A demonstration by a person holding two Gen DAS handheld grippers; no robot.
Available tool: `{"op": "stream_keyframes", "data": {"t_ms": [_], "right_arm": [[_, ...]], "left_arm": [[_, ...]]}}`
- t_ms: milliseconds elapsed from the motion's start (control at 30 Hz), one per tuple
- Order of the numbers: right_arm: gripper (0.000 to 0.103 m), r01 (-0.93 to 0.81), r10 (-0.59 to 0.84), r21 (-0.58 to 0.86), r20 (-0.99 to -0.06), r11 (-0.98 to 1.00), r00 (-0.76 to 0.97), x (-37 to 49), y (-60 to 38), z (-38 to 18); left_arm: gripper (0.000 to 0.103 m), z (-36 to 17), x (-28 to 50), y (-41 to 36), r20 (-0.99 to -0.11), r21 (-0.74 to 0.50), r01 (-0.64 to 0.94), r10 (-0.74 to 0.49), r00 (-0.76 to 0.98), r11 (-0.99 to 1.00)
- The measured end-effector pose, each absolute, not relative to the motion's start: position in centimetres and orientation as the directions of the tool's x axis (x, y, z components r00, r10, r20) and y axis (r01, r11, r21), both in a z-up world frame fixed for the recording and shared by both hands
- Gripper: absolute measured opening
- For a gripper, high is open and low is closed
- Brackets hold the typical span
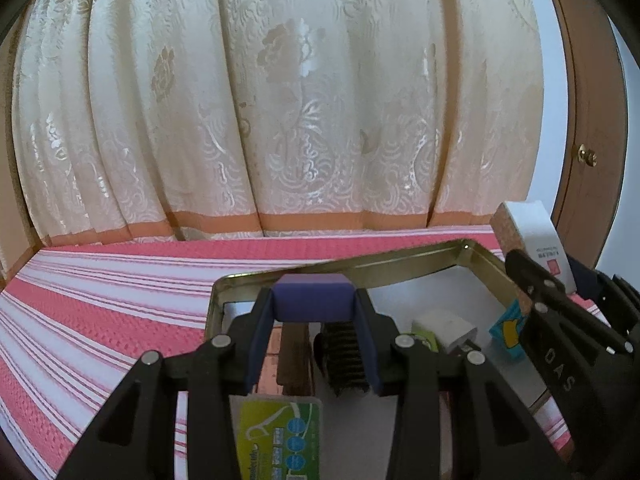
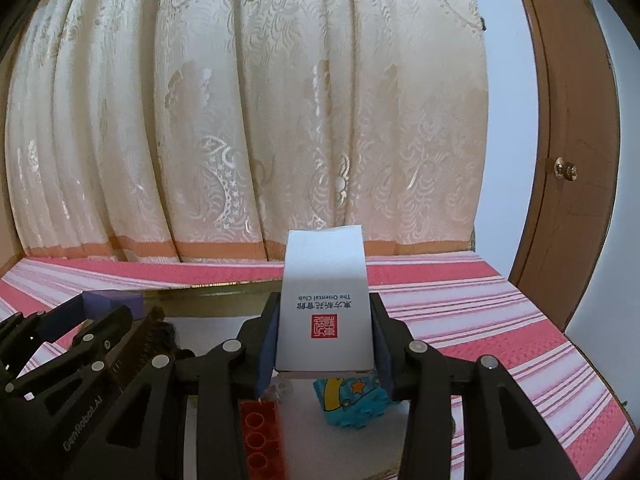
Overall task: Organize rigid objects
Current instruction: 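Carry the white box with the right tool while the left tool carries the blue cube over the tray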
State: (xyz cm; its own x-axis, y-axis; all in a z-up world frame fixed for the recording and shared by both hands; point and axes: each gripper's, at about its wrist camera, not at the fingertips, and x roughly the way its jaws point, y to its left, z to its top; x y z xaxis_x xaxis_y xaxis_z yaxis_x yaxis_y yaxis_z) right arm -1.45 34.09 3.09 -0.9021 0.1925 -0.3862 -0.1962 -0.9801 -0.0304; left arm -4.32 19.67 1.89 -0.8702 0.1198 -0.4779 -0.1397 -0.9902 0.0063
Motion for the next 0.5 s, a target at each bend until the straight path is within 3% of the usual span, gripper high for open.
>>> {"op": "stream_keyframes", "data": {"t_ms": [500], "right_arm": [[0.044,-0.144,0.164,-0.078,-0.49,-0.986,-0.856,-3.8,32.9,1.4]], "left_arm": [[0.039,0.6,-5.6,19.9,-0.541,0.012,-0.138,0.11,-0.834,-0.99]]}}
